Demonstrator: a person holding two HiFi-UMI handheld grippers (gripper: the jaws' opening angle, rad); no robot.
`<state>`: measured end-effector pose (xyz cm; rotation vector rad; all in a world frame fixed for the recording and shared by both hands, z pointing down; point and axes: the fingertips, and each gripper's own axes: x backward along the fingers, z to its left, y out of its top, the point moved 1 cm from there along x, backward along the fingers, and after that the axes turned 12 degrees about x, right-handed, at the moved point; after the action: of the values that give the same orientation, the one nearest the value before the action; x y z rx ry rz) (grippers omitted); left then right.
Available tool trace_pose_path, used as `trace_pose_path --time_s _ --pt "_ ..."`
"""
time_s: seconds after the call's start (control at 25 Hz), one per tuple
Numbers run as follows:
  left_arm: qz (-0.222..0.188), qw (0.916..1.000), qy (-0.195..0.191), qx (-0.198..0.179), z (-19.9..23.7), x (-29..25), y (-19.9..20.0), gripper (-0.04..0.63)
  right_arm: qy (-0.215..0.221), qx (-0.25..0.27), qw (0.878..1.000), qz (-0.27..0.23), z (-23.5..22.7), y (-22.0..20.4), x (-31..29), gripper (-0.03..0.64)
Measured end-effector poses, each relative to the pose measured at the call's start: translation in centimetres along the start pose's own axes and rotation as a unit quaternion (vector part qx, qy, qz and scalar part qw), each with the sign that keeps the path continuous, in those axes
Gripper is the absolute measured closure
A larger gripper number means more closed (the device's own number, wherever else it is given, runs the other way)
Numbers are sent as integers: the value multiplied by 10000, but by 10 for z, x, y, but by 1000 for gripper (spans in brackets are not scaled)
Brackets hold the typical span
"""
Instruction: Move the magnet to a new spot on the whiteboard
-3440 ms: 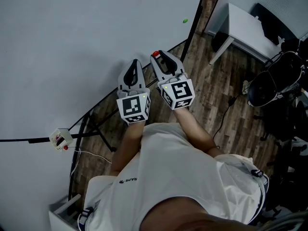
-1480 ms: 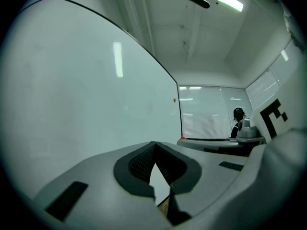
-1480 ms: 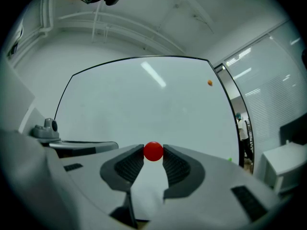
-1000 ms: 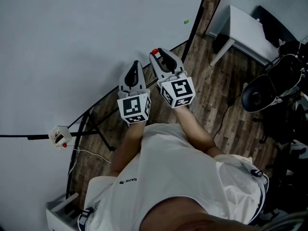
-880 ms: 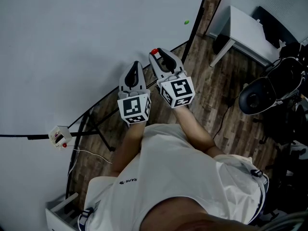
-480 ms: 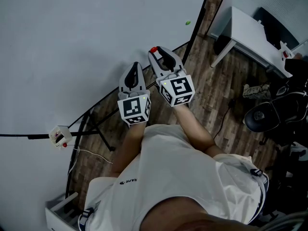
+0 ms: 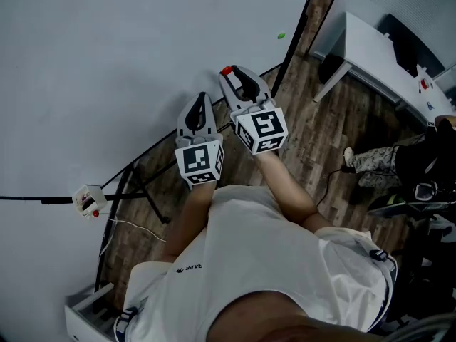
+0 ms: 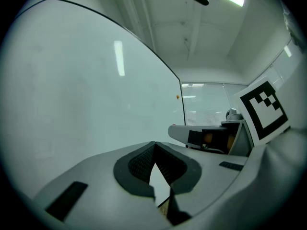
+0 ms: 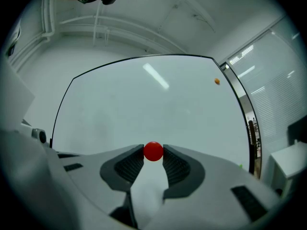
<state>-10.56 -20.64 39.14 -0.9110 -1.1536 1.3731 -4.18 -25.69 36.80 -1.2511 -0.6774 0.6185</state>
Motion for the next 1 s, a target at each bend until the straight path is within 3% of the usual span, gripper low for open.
trace_pose_path --time_s 1.0 --pt "22 10000 -13 56 3 -3 -4 594 14 106 9999 3 -10 9 -32 485"
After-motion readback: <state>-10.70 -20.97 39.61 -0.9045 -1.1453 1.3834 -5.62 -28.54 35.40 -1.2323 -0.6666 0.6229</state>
